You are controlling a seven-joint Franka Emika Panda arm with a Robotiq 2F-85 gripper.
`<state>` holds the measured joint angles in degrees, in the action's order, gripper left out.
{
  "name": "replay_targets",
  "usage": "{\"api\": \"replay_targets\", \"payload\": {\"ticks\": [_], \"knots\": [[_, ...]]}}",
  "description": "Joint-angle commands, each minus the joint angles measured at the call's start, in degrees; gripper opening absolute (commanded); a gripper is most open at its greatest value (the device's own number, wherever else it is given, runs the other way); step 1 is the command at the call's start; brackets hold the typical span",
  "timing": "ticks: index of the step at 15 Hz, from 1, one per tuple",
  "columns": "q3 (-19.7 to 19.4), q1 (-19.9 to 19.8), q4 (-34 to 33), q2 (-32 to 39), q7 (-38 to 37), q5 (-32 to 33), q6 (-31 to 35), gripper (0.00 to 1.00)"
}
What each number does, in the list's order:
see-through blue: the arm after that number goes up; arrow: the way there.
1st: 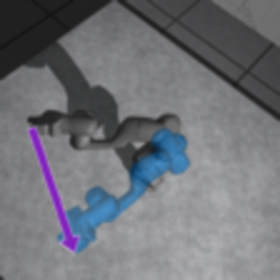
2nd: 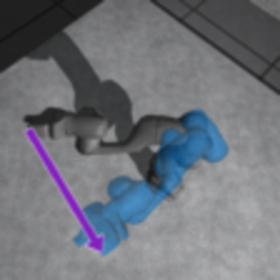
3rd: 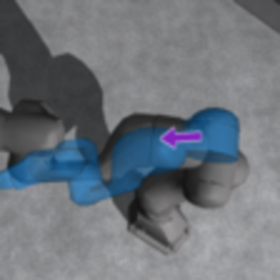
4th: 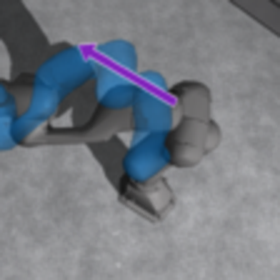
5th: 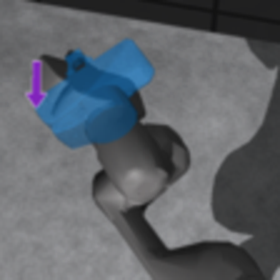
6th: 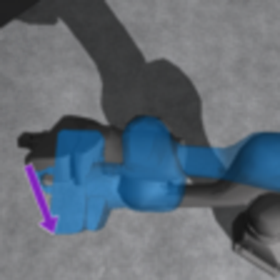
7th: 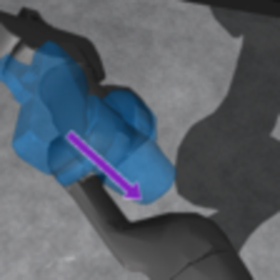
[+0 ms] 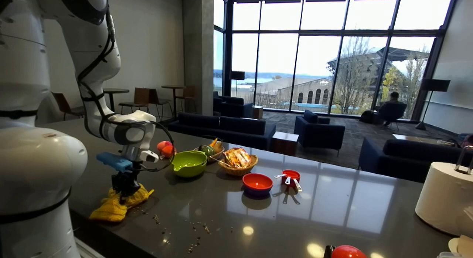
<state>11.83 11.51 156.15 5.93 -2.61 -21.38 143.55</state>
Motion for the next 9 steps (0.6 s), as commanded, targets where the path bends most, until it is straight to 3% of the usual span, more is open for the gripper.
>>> {"api": "replay_targets", "payload": {"ticks": [1, 9], "knots": [[-3.03, -3.47, 4.31, -4.38, 4.56, 3.73, 0.37, 0.04], [-10.48, -9.56, 3.73, -3.4, 6.15, 16.84, 0.12, 0.04]]}}
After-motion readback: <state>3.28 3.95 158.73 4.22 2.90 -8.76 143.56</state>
